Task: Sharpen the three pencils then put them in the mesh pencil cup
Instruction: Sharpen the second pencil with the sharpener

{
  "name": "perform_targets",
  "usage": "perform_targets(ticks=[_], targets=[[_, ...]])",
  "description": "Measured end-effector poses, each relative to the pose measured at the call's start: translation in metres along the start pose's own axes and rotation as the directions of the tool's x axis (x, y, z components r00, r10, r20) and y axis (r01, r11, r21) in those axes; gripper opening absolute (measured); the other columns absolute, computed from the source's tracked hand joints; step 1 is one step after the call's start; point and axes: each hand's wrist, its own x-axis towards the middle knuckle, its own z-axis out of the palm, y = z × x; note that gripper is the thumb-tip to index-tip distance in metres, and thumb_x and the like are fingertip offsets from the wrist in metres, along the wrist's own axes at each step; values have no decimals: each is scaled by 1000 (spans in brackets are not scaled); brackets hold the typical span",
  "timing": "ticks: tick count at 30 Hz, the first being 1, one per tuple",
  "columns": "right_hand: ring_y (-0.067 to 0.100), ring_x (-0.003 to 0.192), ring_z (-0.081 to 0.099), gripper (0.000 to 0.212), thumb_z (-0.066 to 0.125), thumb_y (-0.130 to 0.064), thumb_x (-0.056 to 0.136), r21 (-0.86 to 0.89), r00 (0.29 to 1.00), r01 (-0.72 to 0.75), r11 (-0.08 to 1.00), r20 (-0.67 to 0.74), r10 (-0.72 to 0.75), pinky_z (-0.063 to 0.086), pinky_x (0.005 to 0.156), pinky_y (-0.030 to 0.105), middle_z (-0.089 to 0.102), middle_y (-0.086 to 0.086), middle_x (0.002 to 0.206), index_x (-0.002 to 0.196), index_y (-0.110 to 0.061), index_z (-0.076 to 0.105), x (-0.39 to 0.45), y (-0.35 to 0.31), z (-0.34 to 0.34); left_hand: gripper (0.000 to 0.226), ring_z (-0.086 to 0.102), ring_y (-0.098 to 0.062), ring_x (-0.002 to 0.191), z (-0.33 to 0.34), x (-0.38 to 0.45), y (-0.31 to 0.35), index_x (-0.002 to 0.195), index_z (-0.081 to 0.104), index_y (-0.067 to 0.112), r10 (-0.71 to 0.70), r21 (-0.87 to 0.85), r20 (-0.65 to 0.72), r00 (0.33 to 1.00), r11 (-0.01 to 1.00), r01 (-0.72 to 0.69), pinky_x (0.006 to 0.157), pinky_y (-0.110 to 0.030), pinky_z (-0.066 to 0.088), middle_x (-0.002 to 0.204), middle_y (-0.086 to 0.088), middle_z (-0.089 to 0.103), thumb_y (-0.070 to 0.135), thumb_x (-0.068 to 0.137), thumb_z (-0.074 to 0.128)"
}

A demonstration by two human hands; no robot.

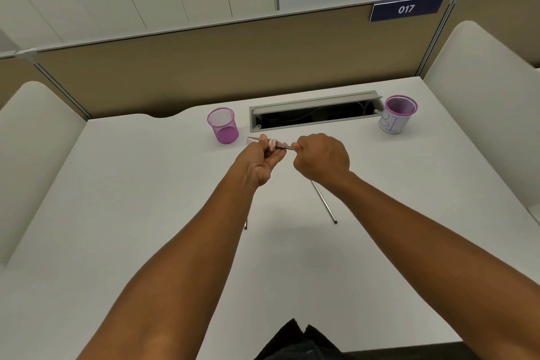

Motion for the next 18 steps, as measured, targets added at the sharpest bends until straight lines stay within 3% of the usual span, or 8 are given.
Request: perform_targets(ticks=[3, 5, 7, 9, 13, 15, 17, 18], targets=[[15, 58, 42, 29, 45, -26, 94, 372, 885, -383, 845, 411, 220, 30, 52, 23, 56, 7, 77, 81, -8, 64, 13, 2, -14, 29, 65, -31, 96, 2, -6, -2, 122, 51, -1, -6, 13, 16, 1000, 1000, 6, 82, -41, 55, 109, -21, 61, 18, 99, 51], [17, 62, 41, 31, 45, -24, 94, 450, 824, -480, 753, 527, 210, 32, 53, 26, 54, 9, 79, 83, -5, 67, 15, 4, -18, 31, 67, -31, 92, 3, -8, -3, 120, 52, -2, 5, 28, 20, 1000, 1000, -5, 82, -41, 56, 107, -21, 63, 20, 99, 52], [17, 62, 43, 34, 46, -30, 97, 446, 868, -386, 808, 471, 155, 35, 54, 27, 53, 7, 77, 88, -3, 64, 11, 2, -18, 26, 68, -29, 85, 5, -8, 1, 114, 53, -2, 20, 24, 27, 999, 1000, -20, 84, -41, 55, 97, -19, 64, 20, 99, 51], [17, 66, 48, 30, 49, -36, 97, 398, 953, -187, 898, 294, 67, 37, 57, 27, 54, 3, 78, 91, -8, 57, 4, 0, -14, 23, 67, -29, 87, 5, -8, 5, 115, 53, -1, 24, 22, 29, 999, 999, -25, 86, -42, 54, 95, -19, 63, 17, 100, 50], [18, 66, 51, 21, 49, -32, 97, 67, 994, 100, 993, -59, -96, 35, 56, 27, 56, 2, 78, 87, -15, 55, -7, -2, -9, 38, 65, -31, 102, 7, -12, 6, 137, 47, 2, 48, 46, 26, 998, 998, -50, 91, -42, 52, 106, -18, 59, 14, 101, 48], [17, 61, 48, 21, 49, -30, 96, -33, 995, 85, 996, -50, -86, 29, 51, 24, 53, 1, 75, 85, -14, 55, -7, -3, -10, 38, 64, -34, 108, 7, -13, 5, 134, 48, 0, 32, 35, 26, 999, 999, -33, 93, -43, 51, 105, -19, 61, 16, 100, 49], [15, 57, 46, 24, 50, -28, 94, 189, 988, -119, 975, 119, 98, 29, 49, 23, 54, 3, 73, 79, -11, 59, -2, -5, -17, 36, 63, -35, 111, 7, -15, 5, 131, 49, -2, 24, 26, 41, 999, 999, -25, 93, -43, 52, 97, -20, 63, 16, 100, 50], [14, 55, 44, 27, 50, -27, 93, 365, 949, -259, 894, 270, 164, 29, 48, 22, 56, 3, 72, 78, -9, 63, 2, -5, -23, 34, 64, -35, 111, 7, -15, 4, 128, 50, -3, 16, 28, 49, 999, 999, -18, 93, -43, 52, 92, -20, 63, 16, 100, 50]])
